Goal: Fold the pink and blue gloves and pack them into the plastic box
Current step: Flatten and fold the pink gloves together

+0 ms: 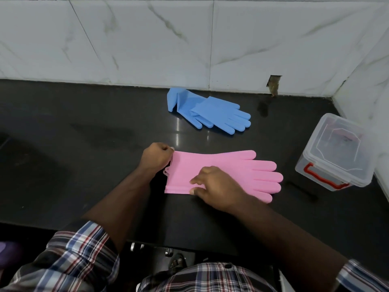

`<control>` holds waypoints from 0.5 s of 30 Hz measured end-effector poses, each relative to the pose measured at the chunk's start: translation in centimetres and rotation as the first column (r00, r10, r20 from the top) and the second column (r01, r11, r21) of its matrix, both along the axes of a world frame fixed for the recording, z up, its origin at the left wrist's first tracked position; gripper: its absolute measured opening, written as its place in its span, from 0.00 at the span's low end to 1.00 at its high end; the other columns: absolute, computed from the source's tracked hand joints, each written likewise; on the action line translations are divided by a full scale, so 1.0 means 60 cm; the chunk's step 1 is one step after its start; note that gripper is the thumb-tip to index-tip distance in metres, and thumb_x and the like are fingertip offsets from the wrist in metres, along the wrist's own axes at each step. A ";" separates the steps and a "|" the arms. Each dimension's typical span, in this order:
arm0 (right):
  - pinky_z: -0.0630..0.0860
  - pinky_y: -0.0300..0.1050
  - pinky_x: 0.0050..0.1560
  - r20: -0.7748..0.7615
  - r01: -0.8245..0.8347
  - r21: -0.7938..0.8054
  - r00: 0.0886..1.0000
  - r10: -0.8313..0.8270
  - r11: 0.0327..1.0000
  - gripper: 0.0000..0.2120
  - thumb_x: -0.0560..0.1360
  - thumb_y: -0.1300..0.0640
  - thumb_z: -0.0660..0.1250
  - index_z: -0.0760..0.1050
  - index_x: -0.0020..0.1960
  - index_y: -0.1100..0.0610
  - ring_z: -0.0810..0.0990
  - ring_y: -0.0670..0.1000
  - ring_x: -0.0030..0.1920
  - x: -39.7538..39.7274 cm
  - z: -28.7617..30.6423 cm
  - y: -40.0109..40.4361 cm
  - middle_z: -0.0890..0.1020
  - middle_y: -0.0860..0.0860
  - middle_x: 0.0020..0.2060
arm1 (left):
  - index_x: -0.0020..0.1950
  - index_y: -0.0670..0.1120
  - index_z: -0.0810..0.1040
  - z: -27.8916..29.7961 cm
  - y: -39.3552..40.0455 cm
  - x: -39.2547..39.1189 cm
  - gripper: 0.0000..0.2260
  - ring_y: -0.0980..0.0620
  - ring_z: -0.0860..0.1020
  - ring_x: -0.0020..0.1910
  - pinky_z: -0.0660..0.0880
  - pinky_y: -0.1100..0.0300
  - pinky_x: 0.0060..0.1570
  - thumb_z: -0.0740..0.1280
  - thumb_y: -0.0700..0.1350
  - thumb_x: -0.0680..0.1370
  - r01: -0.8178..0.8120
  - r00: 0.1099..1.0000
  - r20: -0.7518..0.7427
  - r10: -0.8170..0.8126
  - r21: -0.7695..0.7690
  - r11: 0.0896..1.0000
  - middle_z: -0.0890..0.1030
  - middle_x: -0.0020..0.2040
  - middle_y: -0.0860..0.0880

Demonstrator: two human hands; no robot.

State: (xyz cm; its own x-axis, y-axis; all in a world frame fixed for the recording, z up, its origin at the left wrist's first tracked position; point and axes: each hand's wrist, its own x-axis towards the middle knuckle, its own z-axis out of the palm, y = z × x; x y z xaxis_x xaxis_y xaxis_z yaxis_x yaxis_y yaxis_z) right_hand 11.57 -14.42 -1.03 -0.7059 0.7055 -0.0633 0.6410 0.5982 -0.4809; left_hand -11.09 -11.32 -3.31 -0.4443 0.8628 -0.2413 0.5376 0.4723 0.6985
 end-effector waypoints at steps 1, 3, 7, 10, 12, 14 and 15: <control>0.74 0.48 0.56 0.011 -0.005 0.003 1.000 0.005 1.000 0.18 0.77 0.46 0.67 0.78 0.64 0.50 0.75 0.50 0.56 -0.010 -0.004 -0.004 0.81 0.49 0.54 | 0.41 0.45 0.84 -0.001 0.000 -0.002 0.11 0.45 0.84 0.41 0.81 0.54 0.49 0.67 0.50 0.77 -0.018 1.000 0.022 0.018 0.003 1.000 0.85 0.37 0.48; 0.74 0.49 0.56 0.044 -0.016 0.012 0.999 0.015 1.000 0.19 0.77 0.46 0.67 0.77 0.66 0.50 0.75 0.52 0.57 -0.024 -0.010 -0.008 0.80 0.50 0.55 | 0.38 0.45 0.84 -0.001 0.002 -0.004 0.11 0.49 0.83 0.35 0.82 0.55 0.45 0.68 0.47 0.77 -0.041 0.997 0.070 0.041 0.001 0.999 0.85 0.34 0.49; 0.75 0.50 0.52 0.077 -0.054 0.060 0.996 0.050 0.997 0.14 0.79 0.56 0.61 0.80 0.60 0.52 0.75 0.54 0.53 -0.034 -0.017 -0.010 0.80 0.51 0.51 | 0.37 0.45 0.83 0.005 0.008 -0.007 0.11 0.55 0.79 0.28 0.76 0.64 0.29 0.69 0.46 0.77 -0.084 0.987 0.133 0.088 -0.031 0.996 0.84 0.33 0.48; 0.74 0.52 0.48 0.045 -0.056 0.132 0.998 0.051 0.990 0.13 0.78 0.60 0.59 0.80 0.55 0.54 0.76 0.55 0.49 -0.035 -0.020 -0.019 0.81 0.51 0.48 | 0.38 0.45 0.84 0.007 0.007 -0.007 0.11 0.56 0.79 0.27 0.73 0.65 0.29 0.72 0.51 0.76 -0.073 0.987 0.141 0.078 -0.042 0.996 0.84 0.34 0.49; 0.74 0.53 0.48 0.030 -0.056 0.167 0.998 0.051 0.984 0.12 0.78 0.59 0.60 0.80 0.56 0.54 0.76 0.56 0.50 -0.037 -0.024 -0.026 0.81 0.52 0.50 | 0.39 0.44 0.84 0.005 0.005 -0.007 0.11 0.55 0.79 0.29 0.74 0.63 0.31 0.74 0.52 0.74 -0.050 0.986 0.159 0.055 -0.036 0.998 0.84 0.33 0.48; 0.74 0.54 0.51 0.031 -0.033 0.167 0.999 0.028 0.985 0.13 0.79 0.55 0.61 0.79 0.60 0.55 0.75 0.57 0.52 -0.042 -0.027 -0.030 0.80 0.53 0.53 | 0.41 0.44 0.84 0.005 0.005 -0.006 0.10 0.53 0.80 0.31 0.76 0.60 0.35 0.75 0.51 0.73 -0.030 0.988 0.148 0.035 -0.037 0.999 0.84 0.34 0.48; 0.74 0.54 0.52 0.043 -0.025 0.161 0.999 0.018 0.987 0.15 0.79 0.54 0.61 0.78 0.62 0.55 0.75 0.57 0.54 -0.045 -0.028 -0.029 0.80 0.53 0.54 | 0.41 0.45 0.84 0.005 0.006 -0.006 0.09 0.53 0.80 0.32 0.77 0.60 0.36 0.74 0.50 0.74 -0.025 0.991 0.133 0.030 -0.039 0.999 0.84 0.35 0.47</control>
